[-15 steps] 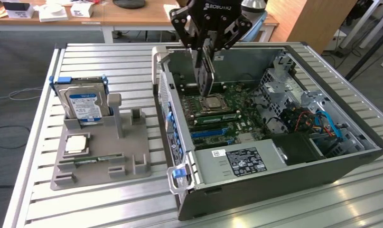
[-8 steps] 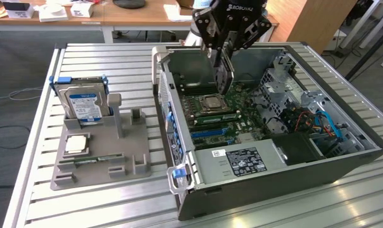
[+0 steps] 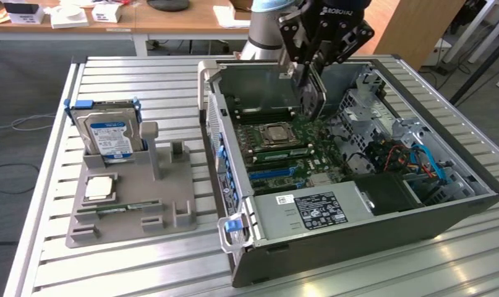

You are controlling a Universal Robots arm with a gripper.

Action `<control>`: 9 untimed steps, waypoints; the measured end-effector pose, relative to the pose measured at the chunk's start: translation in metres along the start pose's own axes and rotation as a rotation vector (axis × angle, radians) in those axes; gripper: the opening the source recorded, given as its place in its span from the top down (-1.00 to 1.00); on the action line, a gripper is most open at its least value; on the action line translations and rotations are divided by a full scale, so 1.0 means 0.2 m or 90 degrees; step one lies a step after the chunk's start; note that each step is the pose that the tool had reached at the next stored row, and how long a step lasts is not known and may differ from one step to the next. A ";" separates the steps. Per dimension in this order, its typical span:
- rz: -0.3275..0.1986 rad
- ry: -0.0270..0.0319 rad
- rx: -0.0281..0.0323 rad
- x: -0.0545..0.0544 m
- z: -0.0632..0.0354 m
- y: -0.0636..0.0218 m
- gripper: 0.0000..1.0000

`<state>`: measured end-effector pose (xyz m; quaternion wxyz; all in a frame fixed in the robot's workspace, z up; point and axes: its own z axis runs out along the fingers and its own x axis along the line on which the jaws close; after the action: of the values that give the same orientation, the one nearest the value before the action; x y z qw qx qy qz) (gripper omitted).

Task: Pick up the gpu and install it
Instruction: 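Pick up the gpu and move the gpu toward the slot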

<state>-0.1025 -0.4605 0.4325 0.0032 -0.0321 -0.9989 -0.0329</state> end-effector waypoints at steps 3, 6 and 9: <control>0.000 0.0001 -0.0003 -0.07 0.000 0.004 0.46; 0.000 0.0001 -0.0006 -0.14 -0.001 0.009 0.46; 0.000 0.0002 -0.0007 -0.18 -0.001 0.011 0.46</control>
<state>-0.0668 -0.4606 0.4325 0.0034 -0.0319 -0.9989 -0.0335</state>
